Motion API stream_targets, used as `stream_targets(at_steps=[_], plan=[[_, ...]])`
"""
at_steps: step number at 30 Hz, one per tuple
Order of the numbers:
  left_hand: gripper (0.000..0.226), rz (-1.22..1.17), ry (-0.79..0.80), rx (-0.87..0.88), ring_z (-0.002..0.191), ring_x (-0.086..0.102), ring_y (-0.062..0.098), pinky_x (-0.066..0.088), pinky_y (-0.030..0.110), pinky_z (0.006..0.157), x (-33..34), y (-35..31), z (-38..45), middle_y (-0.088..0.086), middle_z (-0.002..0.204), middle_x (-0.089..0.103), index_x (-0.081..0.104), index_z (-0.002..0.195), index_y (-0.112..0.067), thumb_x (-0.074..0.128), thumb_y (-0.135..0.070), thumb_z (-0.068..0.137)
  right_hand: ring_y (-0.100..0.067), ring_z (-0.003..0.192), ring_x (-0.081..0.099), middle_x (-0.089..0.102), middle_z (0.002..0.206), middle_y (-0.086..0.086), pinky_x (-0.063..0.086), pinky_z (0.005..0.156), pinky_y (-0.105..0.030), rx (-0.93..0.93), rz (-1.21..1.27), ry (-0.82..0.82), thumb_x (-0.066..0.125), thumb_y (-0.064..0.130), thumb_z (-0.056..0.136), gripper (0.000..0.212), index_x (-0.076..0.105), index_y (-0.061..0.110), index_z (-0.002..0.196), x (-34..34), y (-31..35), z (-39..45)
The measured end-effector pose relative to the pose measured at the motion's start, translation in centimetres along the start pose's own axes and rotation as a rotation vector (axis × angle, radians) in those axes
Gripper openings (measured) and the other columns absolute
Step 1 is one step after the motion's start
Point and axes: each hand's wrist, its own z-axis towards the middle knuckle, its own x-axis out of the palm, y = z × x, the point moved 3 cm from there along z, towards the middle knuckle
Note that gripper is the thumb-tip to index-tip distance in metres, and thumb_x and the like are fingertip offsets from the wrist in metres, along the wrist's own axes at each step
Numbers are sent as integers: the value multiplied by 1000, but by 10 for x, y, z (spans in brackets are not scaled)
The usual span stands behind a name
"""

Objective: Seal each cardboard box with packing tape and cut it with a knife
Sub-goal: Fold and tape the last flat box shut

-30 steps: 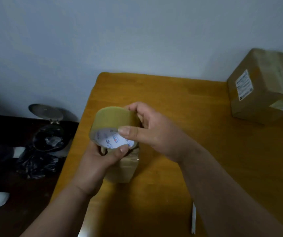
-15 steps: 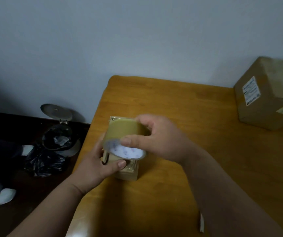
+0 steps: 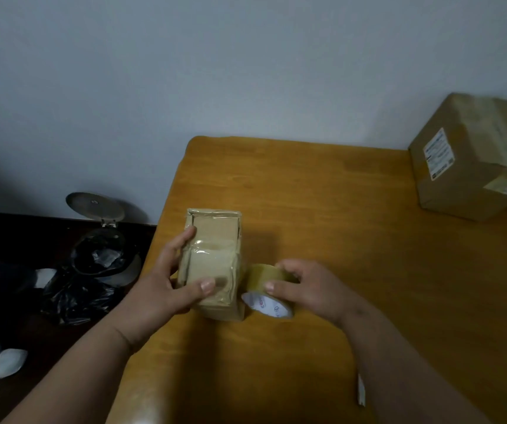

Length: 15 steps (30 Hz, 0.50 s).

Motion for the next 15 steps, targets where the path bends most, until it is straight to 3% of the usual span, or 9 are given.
stream_targets(at_steps=[3,5,9,11,12,14,15], plan=[[86,-90,-50,-25,93,71,12,61,45,72,-1,0,3,-29,106,63,38,124,-69,81,-70,50,-3,67,58,67,77,-3,45,59,-20,-57,39,-3,72,40,85,22,68,18,88,17,15,2],[72,-199,-70,-47,93,72,18,60,51,69,-3,8,6,-21,112,64,43,125,-65,82,-60,64,-3,61,54,62,68,5,42,57,-20,-141,18,-52,72,45,84,31,68,14,87,12,31,-1],[42,-724,26,-208,111,64,41,49,72,78,-1,46,7,-2,132,63,50,131,-52,58,-35,94,-20,86,66,72,93,-6,51,78,-32,-249,359,41,68,26,77,26,74,12,99,-15,59,-8],[48,-891,64,-345,112,61,48,51,70,78,13,64,4,16,133,61,48,139,-41,51,-26,93,-14,82,63,69,87,-1,50,76,-31,-234,256,102,73,26,75,21,73,18,95,-17,60,-6],[51,-891,46,-403,108,64,45,55,66,75,21,71,1,18,130,62,49,139,-38,53,-26,89,-10,76,60,66,81,4,48,72,-31,-208,121,118,75,32,78,17,71,20,90,-11,55,-3],[44,-631,-69,-437,102,67,32,59,52,72,27,84,-2,11,128,64,53,135,-42,55,-32,92,-3,68,57,60,74,12,45,65,-26,-125,-85,140,68,45,87,22,67,23,83,9,37,3],[40,-431,-151,-431,109,62,25,55,49,82,25,90,-4,6,136,59,52,134,-47,53,-37,95,1,65,57,60,71,16,45,62,-21,-74,-105,148,62,50,89,27,65,25,80,20,26,4]])
